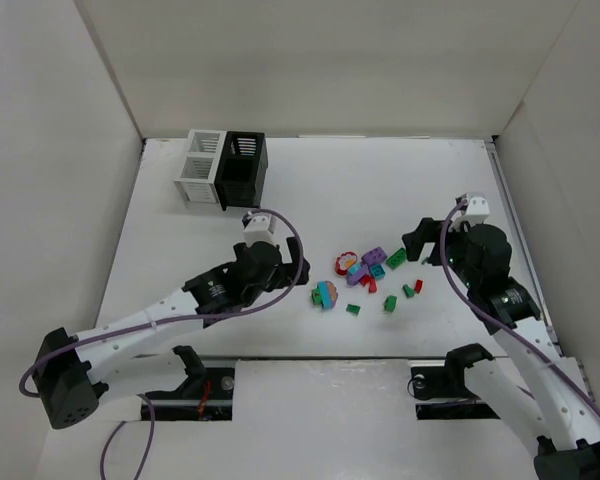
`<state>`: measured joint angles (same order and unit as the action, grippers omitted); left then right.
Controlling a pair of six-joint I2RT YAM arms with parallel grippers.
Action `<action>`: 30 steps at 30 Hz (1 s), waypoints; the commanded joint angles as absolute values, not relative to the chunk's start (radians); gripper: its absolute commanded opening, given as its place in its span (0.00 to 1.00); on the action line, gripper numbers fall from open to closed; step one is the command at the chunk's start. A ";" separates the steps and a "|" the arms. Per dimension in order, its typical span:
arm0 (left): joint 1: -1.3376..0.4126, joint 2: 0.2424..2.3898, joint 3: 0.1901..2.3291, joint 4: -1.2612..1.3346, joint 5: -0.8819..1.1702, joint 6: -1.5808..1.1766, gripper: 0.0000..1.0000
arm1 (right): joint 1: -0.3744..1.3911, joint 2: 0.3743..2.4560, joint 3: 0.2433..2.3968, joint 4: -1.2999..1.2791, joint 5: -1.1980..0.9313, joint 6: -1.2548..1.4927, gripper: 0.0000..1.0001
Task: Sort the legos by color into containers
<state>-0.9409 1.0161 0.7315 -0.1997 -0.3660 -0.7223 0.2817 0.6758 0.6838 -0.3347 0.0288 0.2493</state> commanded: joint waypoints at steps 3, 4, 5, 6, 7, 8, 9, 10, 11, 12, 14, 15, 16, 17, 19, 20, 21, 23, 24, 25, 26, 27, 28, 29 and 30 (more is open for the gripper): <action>-0.945 0.983 0.698 -0.182 -0.296 -0.713 1.00 | 0.298 0.652 0.706 -0.333 0.078 0.252 1.00; -0.945 0.983 0.698 -0.192 -0.296 -0.724 1.00 | 0.308 0.652 0.706 -0.342 0.078 0.239 1.00; -0.945 0.994 0.698 -0.204 -0.296 -0.736 1.00 | 0.308 0.652 0.715 -0.353 0.078 0.239 1.00; -0.945 0.994 0.698 -0.213 -0.296 -0.736 1.00 | 0.308 0.652 0.715 -0.362 0.078 0.230 1.00; -0.963 0.994 0.686 -0.213 -0.281 -0.717 1.00 | 0.308 0.652 0.715 -0.373 0.078 0.219 1.00; -0.982 0.994 0.677 -0.204 -0.281 -0.688 1.00 | 0.308 0.652 0.715 -0.373 0.078 0.219 1.00; -1.029 0.977 0.663 -0.165 -0.281 -0.655 1.00 | 0.317 0.661 0.715 -0.373 0.066 0.209 1.00; -1.046 0.965 0.614 -0.131 -0.237 -0.619 1.00 | 0.318 0.661 0.715 -0.373 0.043 0.209 1.00; -1.046 0.953 0.586 -0.095 -0.186 -0.579 1.00 | 0.318 0.673 0.715 -0.361 0.029 0.209 1.00; -1.046 0.928 0.554 -0.054 -0.132 -0.490 1.00 | 0.318 0.673 0.715 -0.360 0.014 0.198 1.00; -1.046 0.908 0.471 0.075 -0.040 -0.445 1.00 | 0.318 0.709 0.715 -0.348 -0.020 0.187 1.00; -1.046 0.908 0.471 0.086 -0.028 -0.436 1.00 | 0.318 0.719 0.715 -0.339 -0.029 0.187 1.00; -1.046 0.908 0.471 0.086 -0.028 -0.436 0.98 | 0.318 0.738 0.725 -0.339 -0.038 0.175 1.00; -1.046 0.908 0.471 0.077 -0.075 -0.446 0.95 | 0.318 0.738 0.726 -0.339 -0.052 0.175 1.00; -1.046 0.908 0.462 0.077 -0.113 -0.465 0.93 | 0.318 0.764 0.726 -0.327 -0.063 0.166 1.00; -1.046 0.925 0.471 0.077 -0.114 -0.465 0.93 | 0.318 0.764 0.726 -0.327 -0.063 0.166 1.00; -1.046 0.937 0.471 0.077 -0.123 -0.450 0.92 | 0.318 0.776 0.726 -0.316 -0.063 0.166 1.00; -1.046 0.994 0.495 0.066 -0.142 -0.440 0.90 | 0.327 0.788 0.726 -0.305 -0.072 0.157 1.00; -1.046 1.018 0.515 0.066 -0.165 -0.440 0.83 | 0.327 0.804 0.726 -0.305 -0.072 0.156 1.00; -1.046 1.046 0.528 0.055 -0.166 -0.430 0.78 | 0.327 0.804 0.726 -0.296 -0.081 0.156 1.00; -1.046 1.101 0.538 0.055 -0.175 -0.430 0.78 | 0.327 0.817 0.726 -0.296 -0.081 0.156 1.00; -1.046 1.129 0.549 0.043 -0.184 -0.430 0.78 | 0.327 0.827 0.738 -0.296 -0.092 0.146 1.00; -1.046 1.155 0.566 0.043 -0.184 -0.430 0.78 | 0.327 0.840 0.738 -0.296 -0.092 0.146 1.00; -1.046 1.179 0.575 0.043 -0.184 -0.401 0.78 | 0.327 0.841 0.747 -0.296 -0.104 0.146 1.00; -1.055 1.222 0.575 0.075 -0.184 -0.384 0.78 | 0.327 0.856 0.747 -0.285 -0.104 0.146 1.00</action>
